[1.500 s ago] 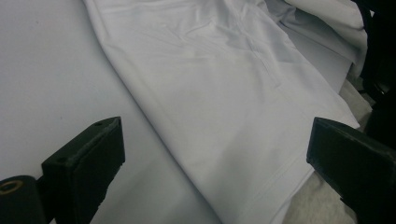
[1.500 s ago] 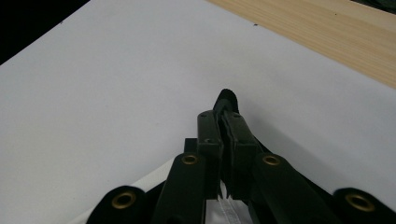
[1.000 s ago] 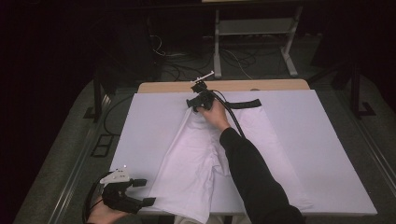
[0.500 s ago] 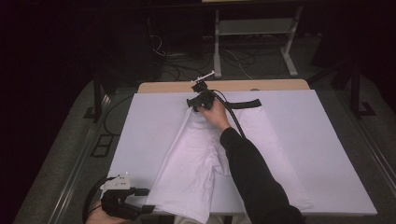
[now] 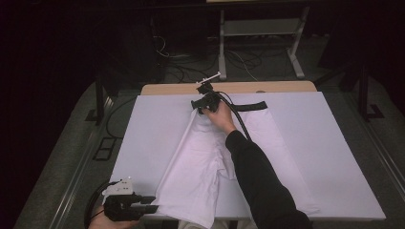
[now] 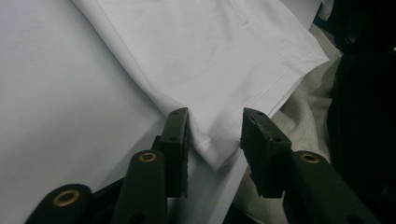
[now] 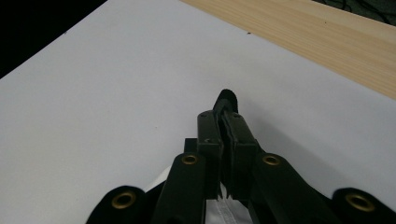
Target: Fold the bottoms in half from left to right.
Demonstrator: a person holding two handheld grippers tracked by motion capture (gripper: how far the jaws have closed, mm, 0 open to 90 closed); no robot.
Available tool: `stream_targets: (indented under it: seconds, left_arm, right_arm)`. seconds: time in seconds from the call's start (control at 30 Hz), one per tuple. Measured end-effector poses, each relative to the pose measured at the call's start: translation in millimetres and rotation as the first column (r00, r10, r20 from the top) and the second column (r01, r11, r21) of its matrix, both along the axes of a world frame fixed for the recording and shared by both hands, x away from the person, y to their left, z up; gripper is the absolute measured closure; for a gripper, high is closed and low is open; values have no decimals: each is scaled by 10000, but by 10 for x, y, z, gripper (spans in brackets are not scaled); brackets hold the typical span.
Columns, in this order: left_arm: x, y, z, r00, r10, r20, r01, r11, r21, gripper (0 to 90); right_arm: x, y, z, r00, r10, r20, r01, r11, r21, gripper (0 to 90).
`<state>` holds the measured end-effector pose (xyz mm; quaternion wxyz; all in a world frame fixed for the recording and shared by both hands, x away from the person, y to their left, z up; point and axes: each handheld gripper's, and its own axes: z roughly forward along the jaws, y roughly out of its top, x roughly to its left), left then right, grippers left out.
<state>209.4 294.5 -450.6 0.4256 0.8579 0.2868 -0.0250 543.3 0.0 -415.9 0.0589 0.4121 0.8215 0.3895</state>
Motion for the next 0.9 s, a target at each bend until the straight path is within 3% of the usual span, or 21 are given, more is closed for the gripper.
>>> stream_targets:
  seconds: [0.4, 0.67, 0.9]
  left_arm:
    - [79, -99, -3, 9986, -518, -140, 520, 9985, 168, 866]
    - [95, -166, 35, 9978, -644, -157, 649, 9973, 329, 879]
    - [121, -253, 120, 9954, -953, -46, 954, 9954, 100, 880]
  right_arm:
    - [-10, -20, 6, 10000, 11, 31, -11, 10000, 43, 846]
    - [-16, -52, 35, 10000, 37, 62, -38, 9999, 151, 846]
    - [-21, -104, 56, 10000, 13, 95, -15, 9999, 152, 846]
